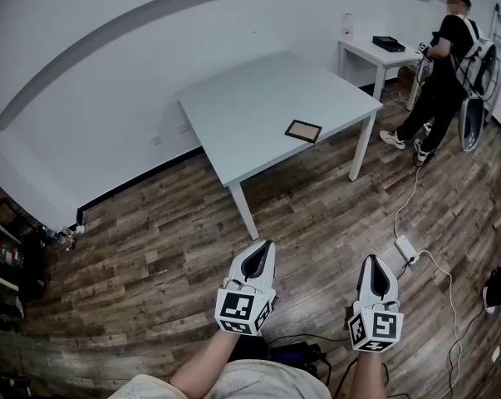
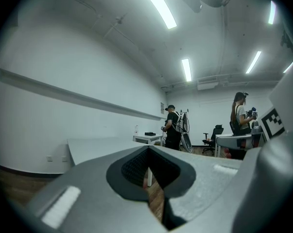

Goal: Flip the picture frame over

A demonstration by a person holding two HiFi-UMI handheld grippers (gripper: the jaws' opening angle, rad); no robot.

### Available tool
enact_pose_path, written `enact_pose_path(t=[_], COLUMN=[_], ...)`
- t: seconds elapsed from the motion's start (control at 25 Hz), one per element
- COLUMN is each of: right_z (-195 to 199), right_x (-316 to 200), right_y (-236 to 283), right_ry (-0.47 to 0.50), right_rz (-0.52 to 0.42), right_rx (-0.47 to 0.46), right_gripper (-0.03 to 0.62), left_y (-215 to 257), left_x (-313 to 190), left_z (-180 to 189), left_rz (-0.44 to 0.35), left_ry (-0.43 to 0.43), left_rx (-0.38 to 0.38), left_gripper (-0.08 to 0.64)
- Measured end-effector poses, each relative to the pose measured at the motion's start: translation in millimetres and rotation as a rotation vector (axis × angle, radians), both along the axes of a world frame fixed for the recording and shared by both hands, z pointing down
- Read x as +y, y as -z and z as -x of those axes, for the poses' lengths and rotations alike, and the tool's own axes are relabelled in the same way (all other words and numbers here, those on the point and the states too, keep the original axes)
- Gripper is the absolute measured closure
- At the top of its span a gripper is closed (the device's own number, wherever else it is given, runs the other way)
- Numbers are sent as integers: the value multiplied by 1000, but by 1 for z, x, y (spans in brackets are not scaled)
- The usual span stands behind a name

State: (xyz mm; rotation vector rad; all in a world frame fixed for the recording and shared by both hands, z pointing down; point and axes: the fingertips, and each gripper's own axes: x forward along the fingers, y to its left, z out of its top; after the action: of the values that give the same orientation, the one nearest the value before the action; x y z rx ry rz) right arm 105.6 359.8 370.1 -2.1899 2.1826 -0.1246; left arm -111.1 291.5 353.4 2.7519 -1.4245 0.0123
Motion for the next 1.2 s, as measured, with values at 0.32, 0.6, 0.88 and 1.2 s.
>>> enact_pose_path(t=[0.32,0.6,0.88,1.2], right_z=[-8,-10,-1,25], right_x=[-8,-44,-118,-208], right_y=[-6,-16,-16,-2], right_ry=[11,14,37,50], right_rz=[11,26,34,50], right_rx=[-7,4,21,68], right_gripper=[566,566,566,566], left_y=[0,-11,-11,-2], left_x=[-3,-39,-105,-194], left_z=[-8,-14,-12,3], left_rz=[4,0,-6,-6], left_ry=[4,-2,3,-5], left_rx=[0,1,16,51], left_gripper=[560,560,560,560])
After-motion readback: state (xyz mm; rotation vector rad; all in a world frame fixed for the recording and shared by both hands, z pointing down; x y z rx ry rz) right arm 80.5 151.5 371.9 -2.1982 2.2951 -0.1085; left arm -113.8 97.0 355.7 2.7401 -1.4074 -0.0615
